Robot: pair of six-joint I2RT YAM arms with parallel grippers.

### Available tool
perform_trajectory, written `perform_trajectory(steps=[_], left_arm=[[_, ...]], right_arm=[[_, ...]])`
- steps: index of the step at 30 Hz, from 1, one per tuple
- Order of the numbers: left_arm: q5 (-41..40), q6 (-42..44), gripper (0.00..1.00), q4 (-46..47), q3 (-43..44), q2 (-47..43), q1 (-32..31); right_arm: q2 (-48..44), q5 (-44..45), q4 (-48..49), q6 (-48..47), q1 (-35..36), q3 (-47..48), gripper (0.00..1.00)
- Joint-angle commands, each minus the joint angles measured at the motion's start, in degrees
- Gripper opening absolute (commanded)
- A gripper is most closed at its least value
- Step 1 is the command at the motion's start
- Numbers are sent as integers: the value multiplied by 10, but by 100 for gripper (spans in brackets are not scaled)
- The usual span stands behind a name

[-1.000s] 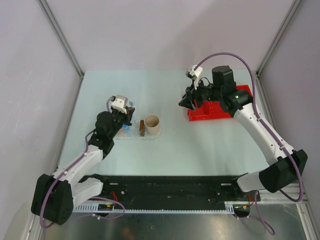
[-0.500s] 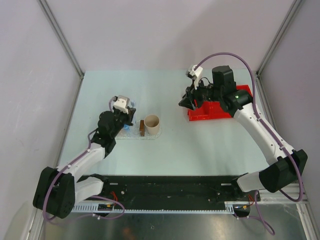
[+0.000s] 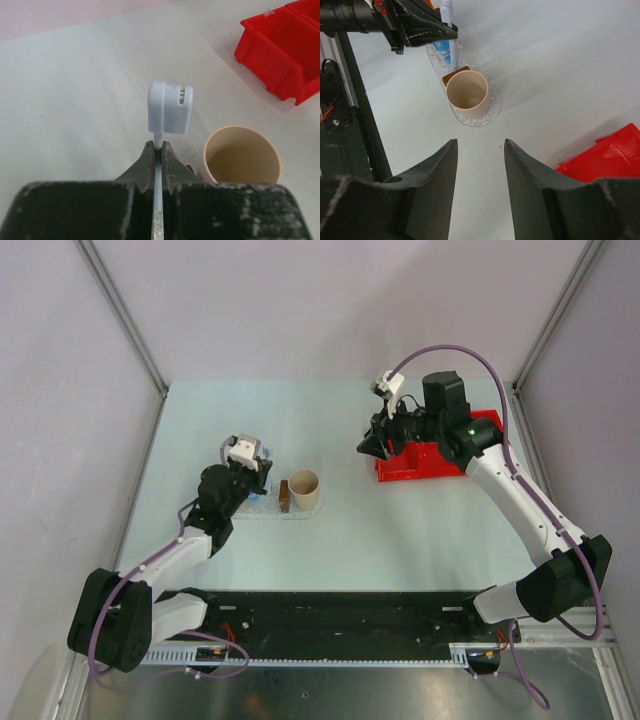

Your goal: Prepare toiletry sets of a toothbrush and toothpaste on the tray

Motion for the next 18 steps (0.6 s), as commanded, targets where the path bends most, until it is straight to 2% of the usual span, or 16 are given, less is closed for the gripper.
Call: perform_trajectory(steps=[1,18], left_arm=[[-9,9,0,36,-7,2,2],[-30,4,0,47,-17,9,2]], right_arm=[[1,-12,13,-4,-2,-4,47],[1,-14,13,-3,-5,-5,46]])
